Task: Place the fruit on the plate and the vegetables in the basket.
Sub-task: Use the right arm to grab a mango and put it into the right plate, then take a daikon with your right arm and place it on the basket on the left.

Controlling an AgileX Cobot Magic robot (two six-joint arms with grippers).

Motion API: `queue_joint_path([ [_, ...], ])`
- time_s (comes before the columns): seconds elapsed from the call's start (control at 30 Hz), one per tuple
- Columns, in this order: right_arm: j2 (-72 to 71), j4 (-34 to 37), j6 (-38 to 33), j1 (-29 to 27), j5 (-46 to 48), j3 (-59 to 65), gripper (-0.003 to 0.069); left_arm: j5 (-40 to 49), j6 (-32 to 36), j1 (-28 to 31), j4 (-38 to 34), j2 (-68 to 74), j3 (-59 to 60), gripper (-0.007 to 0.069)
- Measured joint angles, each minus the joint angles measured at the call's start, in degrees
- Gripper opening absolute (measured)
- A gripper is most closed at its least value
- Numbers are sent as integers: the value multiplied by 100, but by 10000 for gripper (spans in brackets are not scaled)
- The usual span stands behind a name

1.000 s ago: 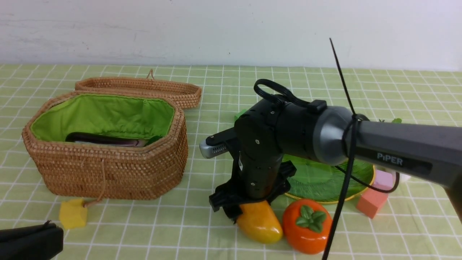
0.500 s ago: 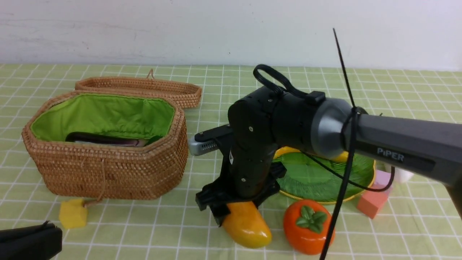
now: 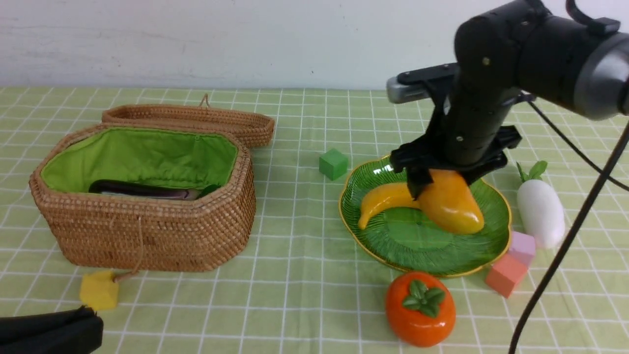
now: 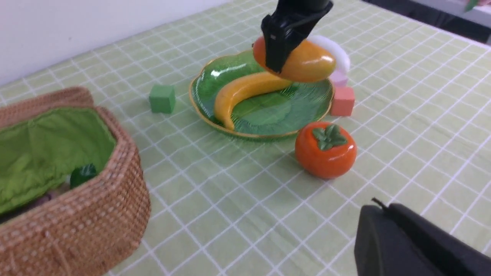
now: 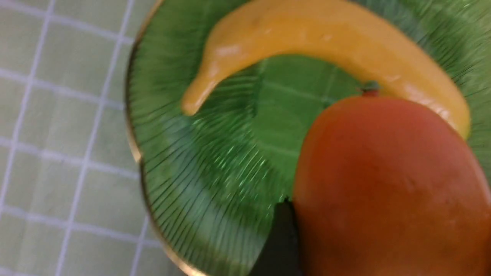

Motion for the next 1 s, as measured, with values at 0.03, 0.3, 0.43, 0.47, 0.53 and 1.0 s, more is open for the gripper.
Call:
queue_joint_path([
  [0.03,15,11,0,-25,-29,7,594,-20,32,0,-39,0,0,-13],
  [0.3,589,257,-375,-325,-256,47,594,-628,607,0,-1026,0,0,-13],
  [0.43,638,274,-428,-325,-312,47,594,-634,619,0,-1067,0,0,-13],
  [0.47,638,274,-422,-325,-312,47,605,-634,623,0,-1067,0,0,-13],
  [0.53,638,269,-417,-325,-235,27,648,-634,623,0,-1067,0,0,-13],
  [1.0,-64,-676,-812,-459,973,-459,531,-637,625,0,-1075,0,0,-10],
])
